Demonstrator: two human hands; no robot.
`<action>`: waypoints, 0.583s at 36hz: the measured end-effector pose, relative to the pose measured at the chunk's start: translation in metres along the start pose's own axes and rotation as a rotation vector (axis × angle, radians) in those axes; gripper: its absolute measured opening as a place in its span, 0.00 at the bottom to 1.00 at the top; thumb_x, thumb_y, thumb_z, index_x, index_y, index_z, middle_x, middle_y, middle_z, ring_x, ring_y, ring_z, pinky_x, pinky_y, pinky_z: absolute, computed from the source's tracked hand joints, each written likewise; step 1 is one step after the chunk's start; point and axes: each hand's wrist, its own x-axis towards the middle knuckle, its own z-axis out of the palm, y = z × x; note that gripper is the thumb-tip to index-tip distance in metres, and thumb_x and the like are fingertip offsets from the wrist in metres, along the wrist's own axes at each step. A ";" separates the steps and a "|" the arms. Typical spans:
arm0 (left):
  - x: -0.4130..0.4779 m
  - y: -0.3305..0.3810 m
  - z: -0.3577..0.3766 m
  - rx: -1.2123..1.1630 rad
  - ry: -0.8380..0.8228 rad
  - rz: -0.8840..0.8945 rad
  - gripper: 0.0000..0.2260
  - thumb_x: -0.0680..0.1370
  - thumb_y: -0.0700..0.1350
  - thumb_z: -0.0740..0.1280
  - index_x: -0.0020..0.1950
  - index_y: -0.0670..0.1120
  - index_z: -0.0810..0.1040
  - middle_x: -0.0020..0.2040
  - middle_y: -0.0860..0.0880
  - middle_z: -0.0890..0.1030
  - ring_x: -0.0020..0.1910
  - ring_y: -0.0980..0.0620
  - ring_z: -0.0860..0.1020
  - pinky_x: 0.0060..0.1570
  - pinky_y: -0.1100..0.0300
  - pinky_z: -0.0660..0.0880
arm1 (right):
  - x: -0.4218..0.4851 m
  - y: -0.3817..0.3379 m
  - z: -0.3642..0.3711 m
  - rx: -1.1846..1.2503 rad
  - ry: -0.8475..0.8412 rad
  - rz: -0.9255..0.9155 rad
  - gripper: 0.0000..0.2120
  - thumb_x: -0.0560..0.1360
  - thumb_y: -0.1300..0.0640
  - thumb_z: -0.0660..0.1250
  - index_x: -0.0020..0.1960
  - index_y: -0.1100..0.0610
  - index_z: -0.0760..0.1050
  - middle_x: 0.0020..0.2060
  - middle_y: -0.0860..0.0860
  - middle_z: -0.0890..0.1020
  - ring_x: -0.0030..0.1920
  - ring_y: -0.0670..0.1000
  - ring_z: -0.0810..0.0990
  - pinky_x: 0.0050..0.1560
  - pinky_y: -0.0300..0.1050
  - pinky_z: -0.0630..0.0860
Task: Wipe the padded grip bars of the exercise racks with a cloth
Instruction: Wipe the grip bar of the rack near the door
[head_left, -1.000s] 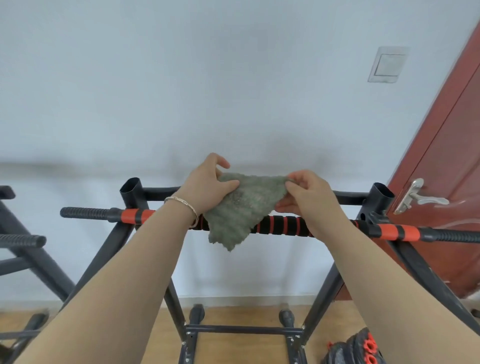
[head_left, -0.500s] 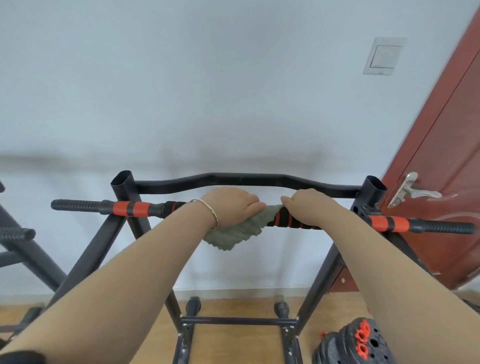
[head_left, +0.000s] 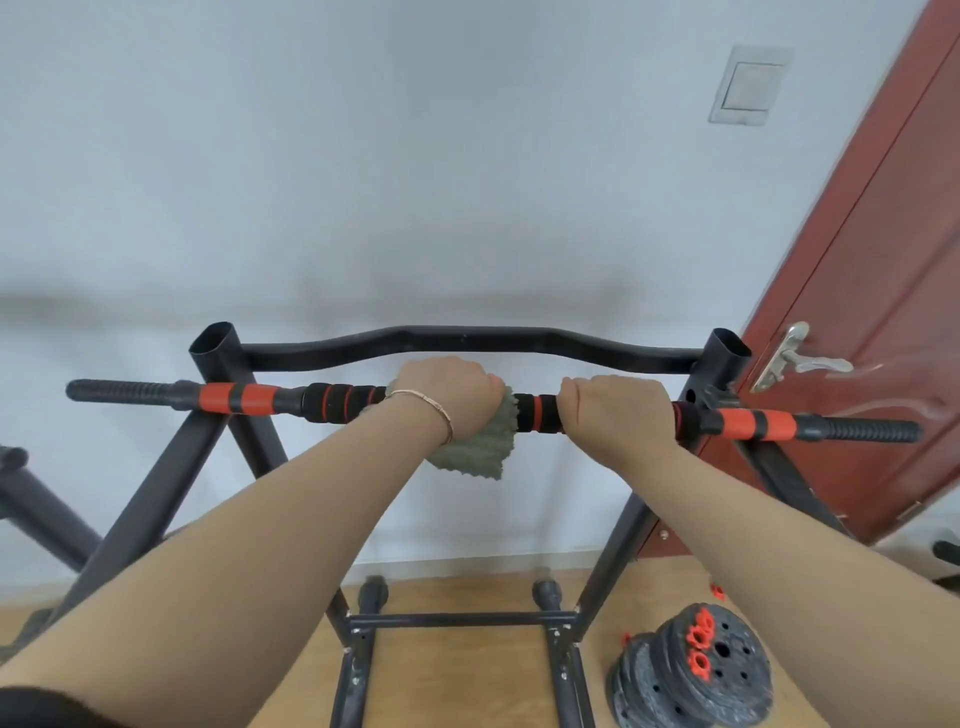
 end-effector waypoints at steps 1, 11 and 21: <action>0.000 0.001 -0.002 0.002 -0.004 -0.002 0.02 0.78 0.43 0.59 0.46 0.48 0.67 0.38 0.50 0.72 0.37 0.46 0.73 0.30 0.56 0.65 | 0.006 0.002 -0.003 0.035 -0.043 0.011 0.08 0.74 0.57 0.62 0.39 0.57 0.66 0.26 0.49 0.70 0.26 0.54 0.71 0.29 0.41 0.67; -0.006 0.008 -0.003 0.011 -0.014 -0.079 0.07 0.76 0.43 0.61 0.39 0.48 0.67 0.35 0.51 0.74 0.32 0.49 0.72 0.31 0.56 0.68 | 0.051 0.009 -0.026 0.723 -0.662 0.248 0.25 0.79 0.44 0.50 0.42 0.61 0.77 0.24 0.53 0.80 0.23 0.53 0.78 0.34 0.44 0.77; -0.002 -0.018 0.012 0.033 0.082 0.109 0.06 0.80 0.46 0.48 0.46 0.45 0.60 0.35 0.48 0.72 0.33 0.45 0.73 0.28 0.56 0.67 | 0.015 0.002 0.002 -0.034 0.030 -0.078 0.11 0.78 0.53 0.53 0.44 0.55 0.72 0.29 0.48 0.71 0.27 0.51 0.70 0.31 0.41 0.71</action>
